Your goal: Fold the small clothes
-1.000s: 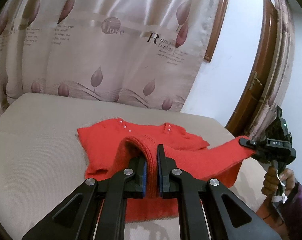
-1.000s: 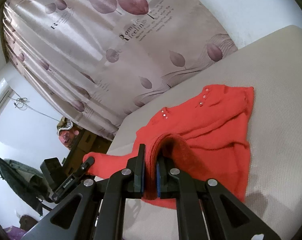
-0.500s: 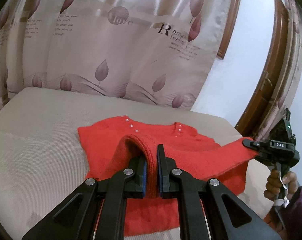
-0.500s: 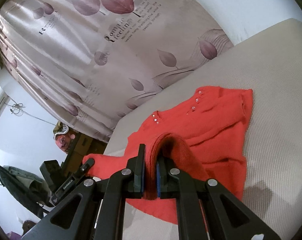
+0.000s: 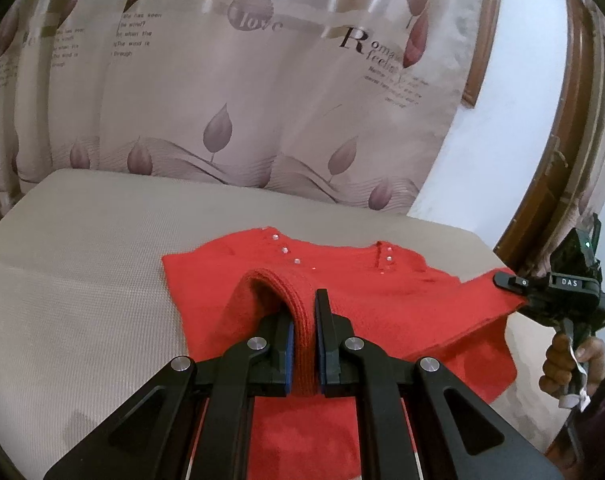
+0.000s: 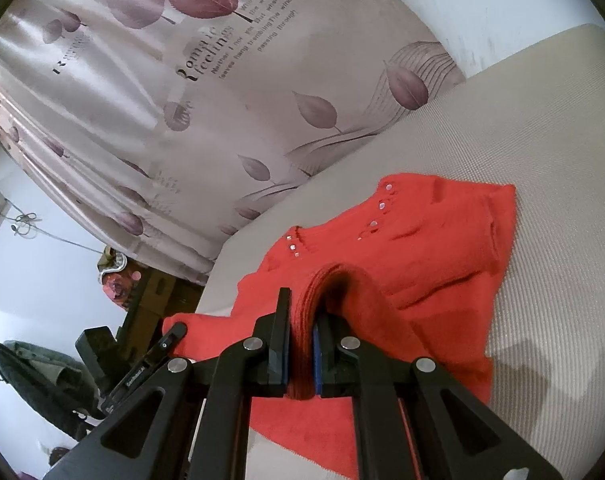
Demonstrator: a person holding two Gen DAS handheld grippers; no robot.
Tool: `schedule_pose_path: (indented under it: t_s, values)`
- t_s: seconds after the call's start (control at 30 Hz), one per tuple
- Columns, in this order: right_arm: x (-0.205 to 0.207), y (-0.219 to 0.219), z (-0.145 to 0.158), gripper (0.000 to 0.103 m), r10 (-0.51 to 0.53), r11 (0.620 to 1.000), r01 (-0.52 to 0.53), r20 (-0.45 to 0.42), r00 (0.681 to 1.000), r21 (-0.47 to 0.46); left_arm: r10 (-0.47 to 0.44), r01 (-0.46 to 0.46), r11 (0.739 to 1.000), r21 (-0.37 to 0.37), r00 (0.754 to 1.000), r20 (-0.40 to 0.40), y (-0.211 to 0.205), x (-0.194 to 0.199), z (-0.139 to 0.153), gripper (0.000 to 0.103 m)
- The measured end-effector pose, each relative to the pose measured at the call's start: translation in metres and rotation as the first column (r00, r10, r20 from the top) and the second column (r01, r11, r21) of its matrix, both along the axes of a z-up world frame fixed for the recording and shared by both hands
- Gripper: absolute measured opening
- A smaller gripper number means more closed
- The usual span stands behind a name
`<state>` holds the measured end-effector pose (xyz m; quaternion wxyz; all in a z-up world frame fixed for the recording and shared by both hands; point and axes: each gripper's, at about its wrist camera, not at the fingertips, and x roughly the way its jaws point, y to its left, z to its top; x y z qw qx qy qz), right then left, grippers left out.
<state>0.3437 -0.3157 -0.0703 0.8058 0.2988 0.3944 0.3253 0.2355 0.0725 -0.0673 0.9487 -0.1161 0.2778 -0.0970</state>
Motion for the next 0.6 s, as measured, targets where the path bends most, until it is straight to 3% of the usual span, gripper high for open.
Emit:
schedule_pose_path:
  t_s: [0.6]
  values:
    - [0.044,0.005,-0.032,0.008,-0.020,1.000,0.018,-0.069,0.997,-0.016,0.024,-0.025,1.000,-0.003,0.998,-0.056,0.005,0.044,-0.021,0.009]
